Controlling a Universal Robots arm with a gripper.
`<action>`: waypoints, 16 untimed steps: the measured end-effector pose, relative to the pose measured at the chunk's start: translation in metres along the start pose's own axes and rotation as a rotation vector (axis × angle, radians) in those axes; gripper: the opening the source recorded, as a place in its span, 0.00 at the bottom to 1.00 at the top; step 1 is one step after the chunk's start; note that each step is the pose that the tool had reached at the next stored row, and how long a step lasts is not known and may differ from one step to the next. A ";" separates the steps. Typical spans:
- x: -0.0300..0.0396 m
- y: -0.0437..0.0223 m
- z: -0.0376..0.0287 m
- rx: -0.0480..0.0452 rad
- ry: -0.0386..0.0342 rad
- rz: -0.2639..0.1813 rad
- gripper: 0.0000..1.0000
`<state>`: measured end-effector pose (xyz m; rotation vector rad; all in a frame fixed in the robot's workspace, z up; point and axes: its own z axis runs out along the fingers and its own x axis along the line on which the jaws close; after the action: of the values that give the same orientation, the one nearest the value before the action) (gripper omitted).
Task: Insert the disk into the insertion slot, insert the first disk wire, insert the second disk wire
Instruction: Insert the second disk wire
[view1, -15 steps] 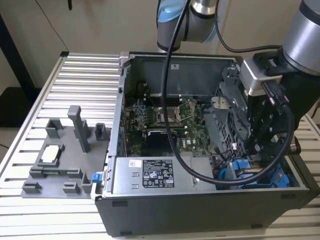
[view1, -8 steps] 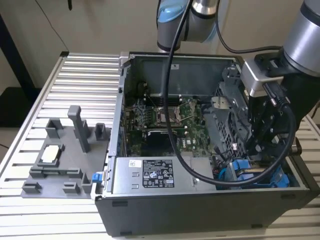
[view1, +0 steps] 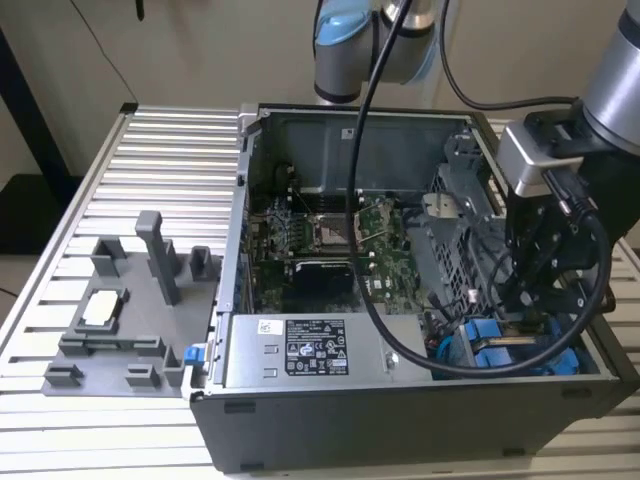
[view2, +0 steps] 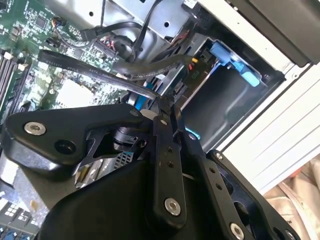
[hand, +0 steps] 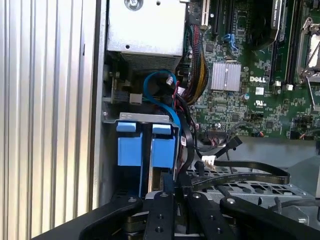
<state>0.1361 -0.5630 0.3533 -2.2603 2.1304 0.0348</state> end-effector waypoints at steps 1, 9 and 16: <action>0.0001 -0.0017 0.0003 -0.0029 0.0000 0.000 0.16; 0.0035 -0.0077 0.0029 -0.0113 0.0002 0.000 0.16; 0.0050 -0.0091 0.0057 -0.0115 0.0002 0.001 0.16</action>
<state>0.1455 -0.5672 0.3475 -2.2661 2.1365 0.0470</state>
